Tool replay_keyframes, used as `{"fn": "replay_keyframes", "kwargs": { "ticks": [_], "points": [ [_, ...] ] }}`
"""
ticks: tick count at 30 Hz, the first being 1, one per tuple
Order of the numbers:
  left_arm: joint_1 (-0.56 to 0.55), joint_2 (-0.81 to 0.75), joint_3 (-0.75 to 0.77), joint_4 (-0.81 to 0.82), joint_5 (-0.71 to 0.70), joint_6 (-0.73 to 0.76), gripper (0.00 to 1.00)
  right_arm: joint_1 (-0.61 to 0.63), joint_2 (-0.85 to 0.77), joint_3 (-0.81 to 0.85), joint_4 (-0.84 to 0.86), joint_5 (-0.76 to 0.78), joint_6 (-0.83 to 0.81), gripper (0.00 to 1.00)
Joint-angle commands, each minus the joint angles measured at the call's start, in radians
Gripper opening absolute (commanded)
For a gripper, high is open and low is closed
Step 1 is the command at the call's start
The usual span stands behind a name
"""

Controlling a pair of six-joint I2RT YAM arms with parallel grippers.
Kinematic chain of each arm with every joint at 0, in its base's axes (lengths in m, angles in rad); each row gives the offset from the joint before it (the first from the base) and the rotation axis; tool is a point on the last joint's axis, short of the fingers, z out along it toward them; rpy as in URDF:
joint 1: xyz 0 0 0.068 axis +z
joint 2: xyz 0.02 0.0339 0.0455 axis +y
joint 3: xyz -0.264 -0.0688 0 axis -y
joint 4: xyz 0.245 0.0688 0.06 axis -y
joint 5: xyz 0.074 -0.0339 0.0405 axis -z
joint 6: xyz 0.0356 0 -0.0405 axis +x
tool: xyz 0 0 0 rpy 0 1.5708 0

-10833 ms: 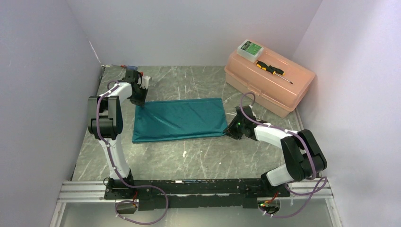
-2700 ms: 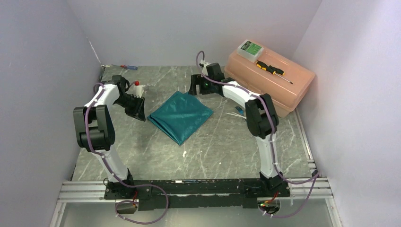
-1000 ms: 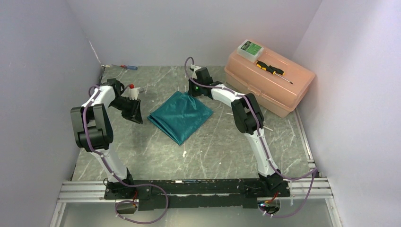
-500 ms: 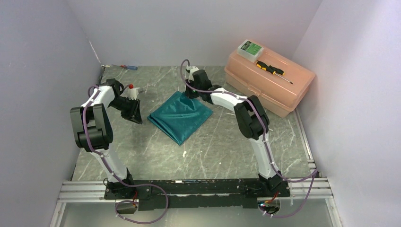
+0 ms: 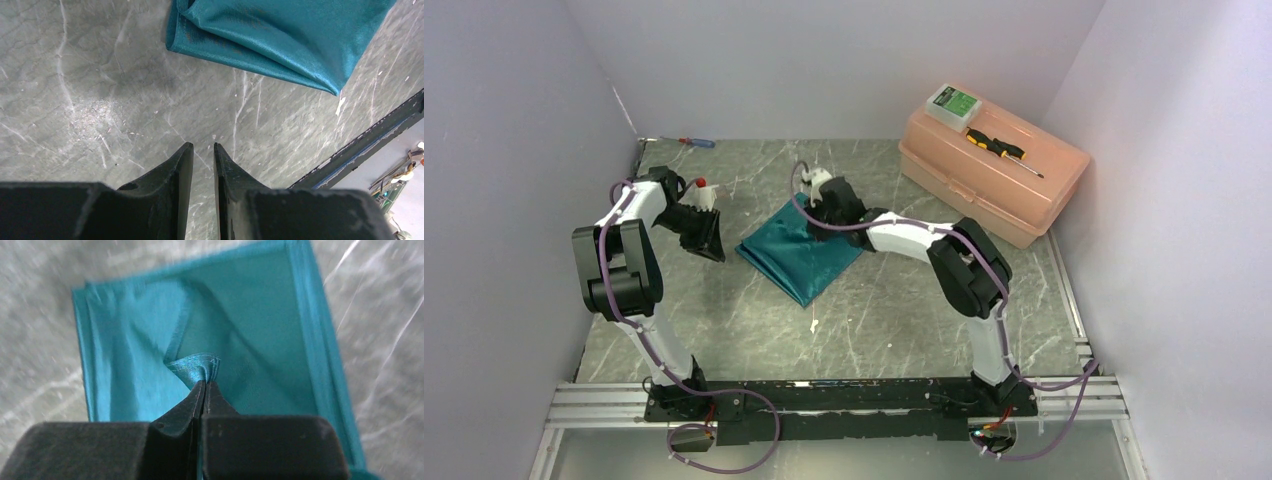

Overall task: Fold the napkin into a case and place the utensils inside
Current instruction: Fold the top corner of the square-folded napkin at the center of the board.

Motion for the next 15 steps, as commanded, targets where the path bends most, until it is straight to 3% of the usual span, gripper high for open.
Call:
{"fn": "replay_keyframes", "kwargs": {
  "ticks": [1,7,15],
  "points": [
    [0.005,-0.005,0.048,-0.018,0.028,-0.013,0.28,0.053,-0.101,-0.131,0.056,0.081,-0.045,0.0],
    [0.004,0.0,0.058,-0.013,0.03,-0.029,0.28,0.081,-0.189,-0.267,0.084,0.054,-0.03,0.0],
    [0.001,0.0,0.057,0.003,0.021,-0.048,0.28,0.119,-0.213,-0.324,0.077,0.027,0.013,0.0]
  ]
}}
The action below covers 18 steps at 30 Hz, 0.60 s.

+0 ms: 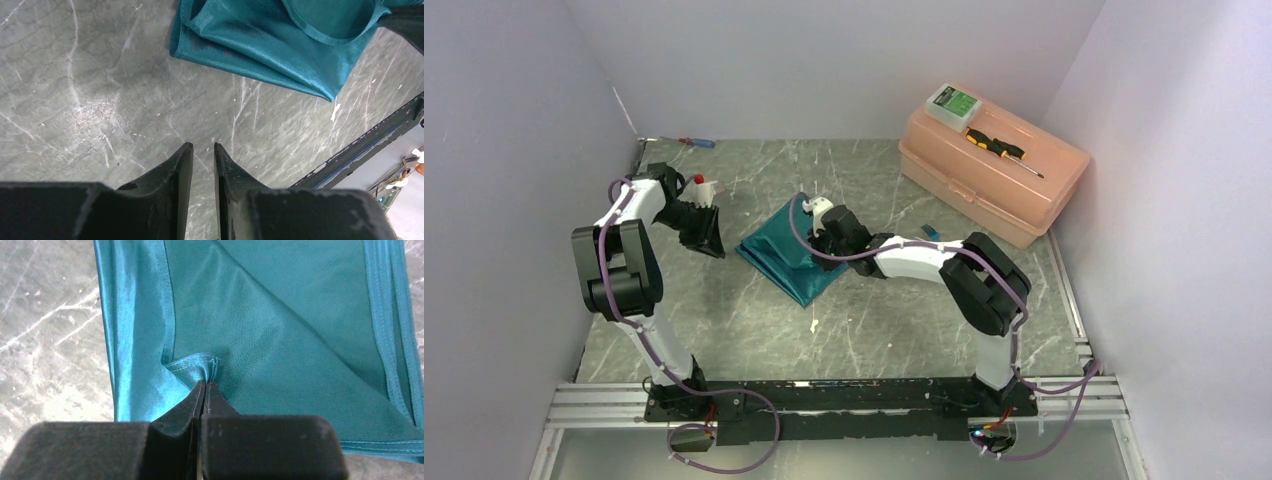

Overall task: Fold the napkin into a case and place the utensils inside
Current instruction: Fold the top corner of the square-folded napkin at the center of the board.

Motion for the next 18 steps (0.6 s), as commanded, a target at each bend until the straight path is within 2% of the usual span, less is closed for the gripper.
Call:
{"fn": "replay_keyframes", "kwargs": {
  "ticks": [1,16,18],
  "points": [
    [0.0,0.003,0.031,0.007,0.017,-0.021,0.28,0.025,-0.058,-0.043,0.056,-0.021,0.031,0.0],
    [-0.006,0.018,0.019,0.036,-0.012,-0.035,0.27,0.086,-0.113,-0.139,0.095,-0.046,0.071,0.0],
    [-0.006,0.016,0.019,0.039,-0.009,-0.038,0.27,0.093,-0.106,-0.134,0.091,-0.052,0.063,0.03]
  ]
}}
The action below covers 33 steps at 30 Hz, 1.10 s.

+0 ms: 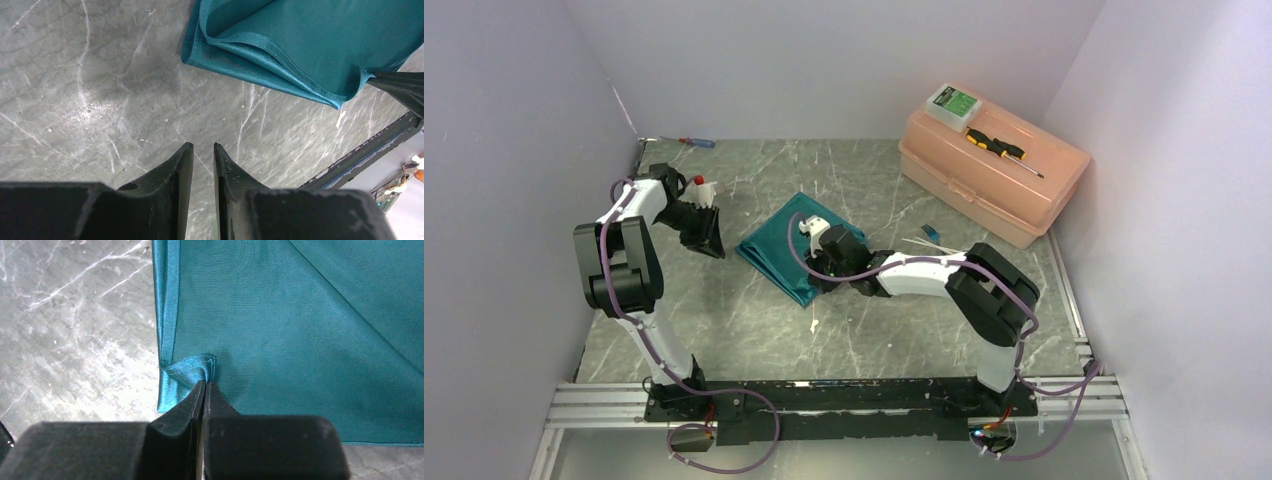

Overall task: Fold the napkin into a case and place the utensils inside
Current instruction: Fold the top corner of the square-folded napkin at the center of the board.

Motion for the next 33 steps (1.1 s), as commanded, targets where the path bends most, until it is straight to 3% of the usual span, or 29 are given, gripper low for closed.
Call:
{"fn": "replay_keyframes", "kwargs": {
  "ticks": [1,7,10,16,21,25,30,33],
  "points": [
    [-0.004,-0.012,0.017,0.015,0.011,-0.016,0.27,0.015,-0.028,0.009,0.04,-0.025,-0.002,0.09],
    [-0.004,-0.009,0.019,0.012,0.006,-0.009,0.27,0.028,-0.065,-0.014,0.018,-0.04,-0.015,0.46],
    [-0.004,-0.01,0.02,0.011,0.005,-0.007,0.27,0.031,-0.091,-0.038,0.014,-0.056,-0.009,0.56],
    [-0.005,-0.021,0.027,0.01,-0.006,-0.007,0.27,0.031,-0.12,-0.038,-0.03,-0.081,0.008,0.56],
    [-0.009,-0.031,0.065,0.001,-0.001,-0.028,0.27,0.014,-0.141,-0.017,-0.058,-0.053,0.036,0.46],
    [-0.059,-0.019,0.133,-0.008,-0.003,-0.044,0.27,-0.065,-0.147,0.002,-0.102,0.017,0.105,0.35],
    [-0.134,0.031,0.209,0.003,-0.013,-0.062,0.28,-0.181,-0.174,-0.034,-0.157,0.151,0.219,0.45],
    [-0.165,0.073,0.219,0.029,-0.037,-0.066,0.28,-0.236,-0.168,-0.041,-0.167,0.152,0.281,0.36]
  ]
}}
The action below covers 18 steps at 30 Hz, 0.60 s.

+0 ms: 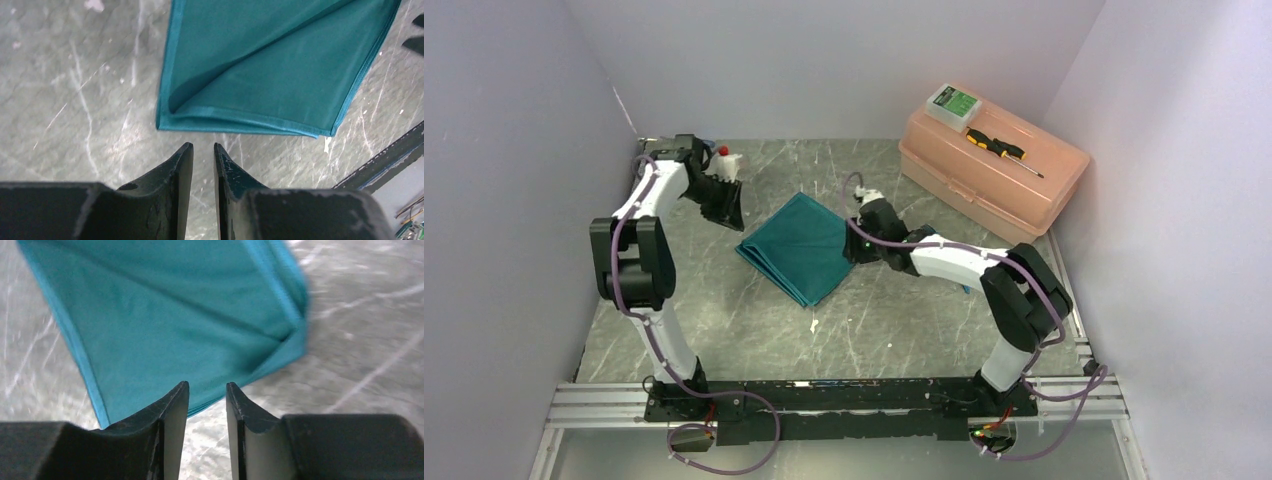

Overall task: Fold the napkin into a case and place the utensils inside
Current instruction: Fold the top corner of the square-folded napkin at the center of the board.

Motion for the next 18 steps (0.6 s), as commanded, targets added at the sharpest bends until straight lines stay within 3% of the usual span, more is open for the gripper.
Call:
{"fn": "replay_keyframes", "kwargs": {
  "ticks": [1,4,6,8,13,18],
  "points": [
    [-0.046,0.07,0.03,0.035,-0.029,-0.018,0.28,-0.081,-0.031,-0.008,-0.024,0.052,0.129,0.3],
    [-0.048,0.097,0.016,0.067,-0.057,-0.014,0.27,-0.137,0.005,0.0,0.0,-0.043,0.164,0.04],
    [-0.048,0.108,0.009,0.077,-0.062,-0.007,0.25,-0.172,0.042,0.02,-0.002,-0.111,0.186,0.0],
    [-0.076,0.112,-0.007,0.098,-0.076,0.003,0.24,-0.191,0.078,0.045,-0.028,-0.142,0.193,0.07],
    [-0.082,0.116,-0.058,0.14,-0.12,0.027,0.22,-0.2,0.095,0.067,-0.051,-0.154,0.183,0.41],
    [-0.082,0.107,-0.112,0.186,-0.178,0.054,0.19,-0.217,0.107,0.059,-0.01,-0.214,0.212,0.51]
  ]
}}
